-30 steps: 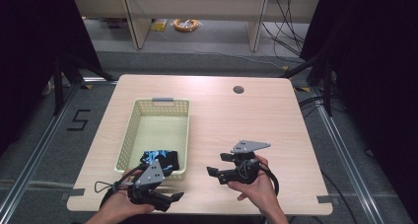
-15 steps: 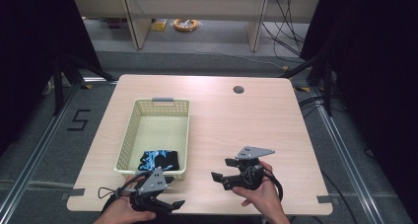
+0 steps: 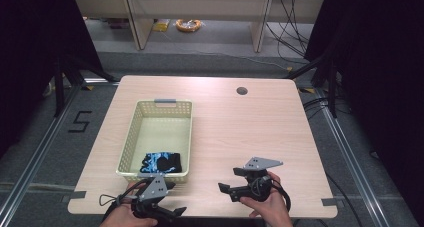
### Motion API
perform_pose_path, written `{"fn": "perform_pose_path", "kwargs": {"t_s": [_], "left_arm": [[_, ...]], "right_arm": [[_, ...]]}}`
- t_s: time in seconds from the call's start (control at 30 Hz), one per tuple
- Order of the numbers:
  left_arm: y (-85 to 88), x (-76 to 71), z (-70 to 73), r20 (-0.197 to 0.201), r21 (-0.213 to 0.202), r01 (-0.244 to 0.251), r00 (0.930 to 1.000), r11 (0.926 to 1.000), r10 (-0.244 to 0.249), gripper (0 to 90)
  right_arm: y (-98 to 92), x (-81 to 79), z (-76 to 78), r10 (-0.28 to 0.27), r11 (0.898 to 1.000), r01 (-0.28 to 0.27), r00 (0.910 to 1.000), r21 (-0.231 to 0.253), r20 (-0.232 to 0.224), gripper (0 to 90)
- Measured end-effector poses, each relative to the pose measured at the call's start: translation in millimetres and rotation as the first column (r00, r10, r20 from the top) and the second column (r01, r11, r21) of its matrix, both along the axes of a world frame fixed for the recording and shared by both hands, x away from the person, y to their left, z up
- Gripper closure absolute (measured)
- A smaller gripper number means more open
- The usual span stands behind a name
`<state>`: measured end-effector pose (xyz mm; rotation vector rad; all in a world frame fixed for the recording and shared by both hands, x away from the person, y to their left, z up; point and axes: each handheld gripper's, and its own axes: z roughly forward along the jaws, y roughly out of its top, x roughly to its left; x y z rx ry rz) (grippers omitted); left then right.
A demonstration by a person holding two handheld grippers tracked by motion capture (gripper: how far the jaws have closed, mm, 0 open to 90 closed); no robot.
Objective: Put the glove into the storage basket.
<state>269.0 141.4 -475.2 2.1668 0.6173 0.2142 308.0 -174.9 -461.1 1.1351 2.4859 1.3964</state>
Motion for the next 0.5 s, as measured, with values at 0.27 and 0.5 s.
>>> {"fn": "perform_pose_path", "kwargs": {"t_s": [0.27,0.5], "left_arm": [[1.9,-4.1,-9.9,-0.007,0.02,0.001,1.0,0.9998,-0.001,19.6],[6.5,-5.5,-16.5,-0.001,0.061,0.007,1.0,0.9981,-0.007,19.6]], "right_arm": [[-5.7,-10.6,-6.1,-0.016,1.0,0.016,0.9996,-0.007,-0.022,21.7],[-12.0,-16.1,-13.5,-0.015,0.999,0.015,0.9999,-0.035,-0.005,21.4]]}}
